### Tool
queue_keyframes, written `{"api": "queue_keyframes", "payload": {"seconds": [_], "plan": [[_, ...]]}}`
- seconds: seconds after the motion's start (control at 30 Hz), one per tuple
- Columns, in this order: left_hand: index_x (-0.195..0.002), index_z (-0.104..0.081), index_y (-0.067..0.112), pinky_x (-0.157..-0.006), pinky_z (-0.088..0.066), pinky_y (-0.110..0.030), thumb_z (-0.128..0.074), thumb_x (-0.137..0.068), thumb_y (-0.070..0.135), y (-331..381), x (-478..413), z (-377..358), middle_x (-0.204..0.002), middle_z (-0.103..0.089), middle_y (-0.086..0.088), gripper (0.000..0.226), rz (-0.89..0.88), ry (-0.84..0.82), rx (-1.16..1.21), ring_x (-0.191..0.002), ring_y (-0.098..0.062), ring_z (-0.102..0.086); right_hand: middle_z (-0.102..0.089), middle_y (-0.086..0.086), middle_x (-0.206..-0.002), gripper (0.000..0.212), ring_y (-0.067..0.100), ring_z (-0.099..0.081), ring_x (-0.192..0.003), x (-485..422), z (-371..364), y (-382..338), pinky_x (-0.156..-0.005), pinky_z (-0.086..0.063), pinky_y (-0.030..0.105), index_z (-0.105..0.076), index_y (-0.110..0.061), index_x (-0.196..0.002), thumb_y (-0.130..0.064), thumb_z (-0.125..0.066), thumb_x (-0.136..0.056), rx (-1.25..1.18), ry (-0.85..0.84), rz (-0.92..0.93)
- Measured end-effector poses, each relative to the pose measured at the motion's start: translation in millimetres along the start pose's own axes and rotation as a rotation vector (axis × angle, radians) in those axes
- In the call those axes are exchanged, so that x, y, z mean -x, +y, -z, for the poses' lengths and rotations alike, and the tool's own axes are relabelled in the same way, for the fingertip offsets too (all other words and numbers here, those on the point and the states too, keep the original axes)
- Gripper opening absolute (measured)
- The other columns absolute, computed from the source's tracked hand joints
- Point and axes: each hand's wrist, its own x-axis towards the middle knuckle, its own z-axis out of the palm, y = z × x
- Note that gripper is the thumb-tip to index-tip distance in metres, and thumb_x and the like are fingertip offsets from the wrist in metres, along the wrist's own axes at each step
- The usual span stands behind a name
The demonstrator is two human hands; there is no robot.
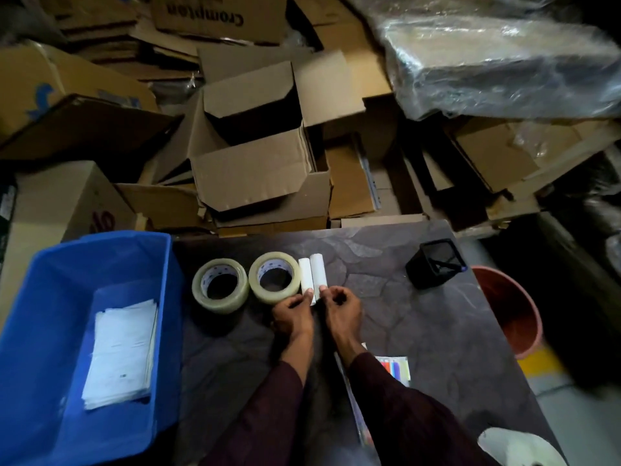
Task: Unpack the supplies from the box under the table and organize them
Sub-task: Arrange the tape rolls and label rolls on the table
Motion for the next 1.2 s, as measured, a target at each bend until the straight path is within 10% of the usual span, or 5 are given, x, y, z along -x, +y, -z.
{"api": "queue_keyframes", "payload": {"seconds": [0.73,0.93,1.2], "plan": [[-0.097,-0.07,0.003,-0.065,-0.054,-0.027,-0.078,-0.078,0.005,-32,48,19,-0.093,-0.071,-0.019,0.02,0.172,-0.154,0.393,-0.076,-0.023,-0.064,-0.077,0.007,-0.079,0.016,0.014,-0.068,-0.07,39,42,15,-0.069,-0.056,0.03,-0.077,-0.012,-0.083,-0.028,-0.08,-0.083,-0.131,-0.088,-0.057],[-0.103,-0.068,0.011,-0.055,-0.051,-0.023,-0.071,-0.087,0.013,-64,112,55,-0.087,-0.071,-0.011,0.017,0.206,-0.136,0.373,-0.064,-0.015,-0.064,-0.073,-0.012,-0.072,0.011,-0.01,-0.063,-0.064,98,84,39,-0.063,-0.048,0.008,-0.076,-0.022,-0.078,-0.031,-0.078,-0.084,-0.002,-0.129,-0.026],[-0.103,-0.065,0.013,-0.059,-0.048,-0.028,-0.068,-0.09,0.015,-147,189,114,-0.084,-0.069,-0.01,0.014,0.293,-0.06,0.32,-0.067,-0.019,-0.062,-0.075,-0.001,-0.07,0.033,0.008,-0.069,-0.066,181,132,103,-0.067,-0.056,0.031,-0.074,-0.012,-0.076,-0.044,-0.073,-0.084,0.186,-0.341,-0.059]]}}
